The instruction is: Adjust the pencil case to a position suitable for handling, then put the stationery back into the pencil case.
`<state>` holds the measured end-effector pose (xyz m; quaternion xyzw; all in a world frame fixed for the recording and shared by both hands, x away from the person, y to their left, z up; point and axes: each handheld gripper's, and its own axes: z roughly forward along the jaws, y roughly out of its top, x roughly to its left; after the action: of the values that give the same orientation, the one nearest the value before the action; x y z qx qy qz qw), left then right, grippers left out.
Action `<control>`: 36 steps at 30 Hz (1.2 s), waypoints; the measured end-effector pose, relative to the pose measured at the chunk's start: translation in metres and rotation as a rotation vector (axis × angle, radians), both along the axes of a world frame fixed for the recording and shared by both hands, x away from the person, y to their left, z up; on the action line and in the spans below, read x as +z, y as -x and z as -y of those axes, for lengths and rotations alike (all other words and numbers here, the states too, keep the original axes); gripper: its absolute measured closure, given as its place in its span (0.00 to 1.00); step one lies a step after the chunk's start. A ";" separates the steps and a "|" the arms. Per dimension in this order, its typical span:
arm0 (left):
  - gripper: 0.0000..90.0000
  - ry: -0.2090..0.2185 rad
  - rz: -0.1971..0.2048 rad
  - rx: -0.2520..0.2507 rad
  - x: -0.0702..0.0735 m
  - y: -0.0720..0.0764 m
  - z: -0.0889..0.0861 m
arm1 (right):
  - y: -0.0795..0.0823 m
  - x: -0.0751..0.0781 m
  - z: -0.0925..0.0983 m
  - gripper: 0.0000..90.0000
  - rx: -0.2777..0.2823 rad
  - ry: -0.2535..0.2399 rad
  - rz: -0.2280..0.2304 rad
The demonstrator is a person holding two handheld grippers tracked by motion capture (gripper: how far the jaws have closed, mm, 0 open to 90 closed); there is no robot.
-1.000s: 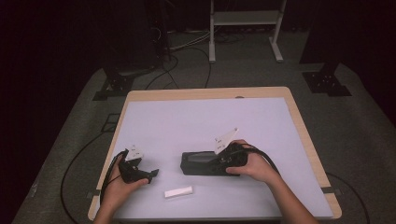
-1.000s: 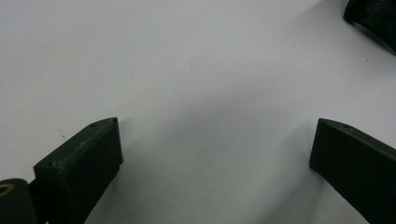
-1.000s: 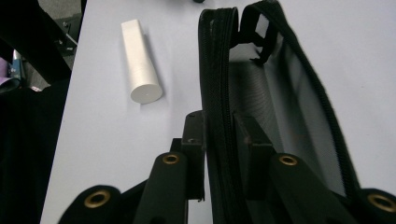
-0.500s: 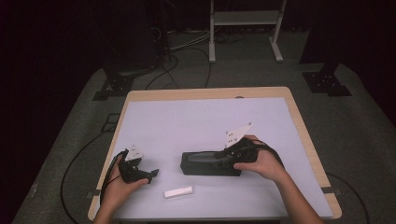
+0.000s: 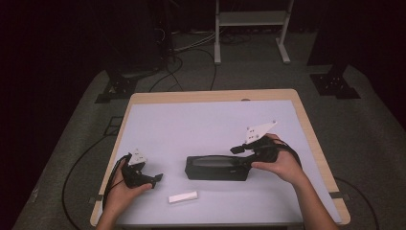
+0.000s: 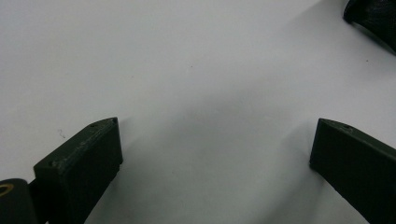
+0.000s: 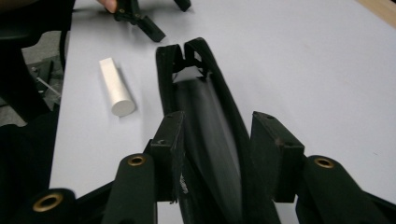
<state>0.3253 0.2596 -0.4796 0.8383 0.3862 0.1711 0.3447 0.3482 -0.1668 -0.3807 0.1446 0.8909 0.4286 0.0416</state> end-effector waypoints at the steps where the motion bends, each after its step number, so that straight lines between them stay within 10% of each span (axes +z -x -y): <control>1: 0.02 0.000 0.000 0.000 0.000 0.000 0.000 | 0.000 0.001 0.002 0.59 -0.012 0.000 0.001; 18: 0.02 0.000 0.000 0.000 0.000 0.000 0.000 | -0.013 -0.007 0.052 0.44 -0.173 -0.024 0.017; 36: 0.02 0.000 0.000 0.000 0.000 0.000 0.000 | -0.032 -0.040 0.083 0.29 -0.347 0.057 0.000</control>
<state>0.3254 0.2597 -0.4796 0.8382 0.3864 0.1709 0.3448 0.3803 -0.2493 -0.4207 0.2952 0.8643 0.3895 0.1190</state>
